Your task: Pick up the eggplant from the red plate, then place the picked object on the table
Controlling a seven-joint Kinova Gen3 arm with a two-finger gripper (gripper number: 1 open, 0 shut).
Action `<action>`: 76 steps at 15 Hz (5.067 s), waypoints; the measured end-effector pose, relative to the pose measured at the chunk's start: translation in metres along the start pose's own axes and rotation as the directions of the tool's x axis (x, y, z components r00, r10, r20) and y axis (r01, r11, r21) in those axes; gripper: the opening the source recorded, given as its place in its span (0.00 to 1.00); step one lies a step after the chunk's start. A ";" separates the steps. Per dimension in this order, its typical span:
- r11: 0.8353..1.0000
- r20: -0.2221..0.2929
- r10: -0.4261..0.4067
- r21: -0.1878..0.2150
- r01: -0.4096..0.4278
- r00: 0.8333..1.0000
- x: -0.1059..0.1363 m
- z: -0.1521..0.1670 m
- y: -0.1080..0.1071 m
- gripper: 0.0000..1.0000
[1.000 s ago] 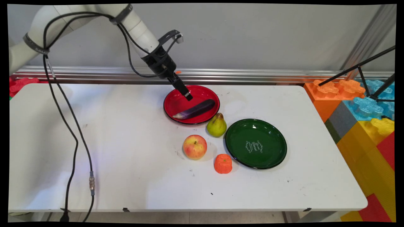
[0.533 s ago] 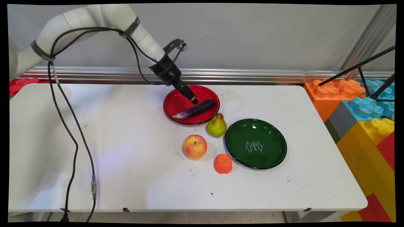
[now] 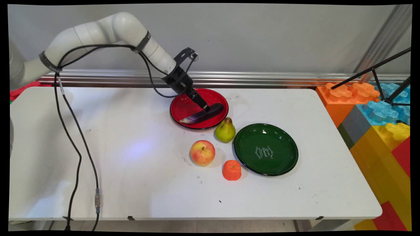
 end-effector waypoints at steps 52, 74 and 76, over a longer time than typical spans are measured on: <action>0.920 -0.030 0.376 -0.103 -0.377 0.926 0.010 -0.093 0.087 0.00; 0.741 -0.030 0.617 -0.315 -0.593 0.787 -0.074 -0.053 0.207 0.00; 0.723 -0.029 0.640 -0.317 -0.614 0.768 -0.082 -0.041 0.208 0.00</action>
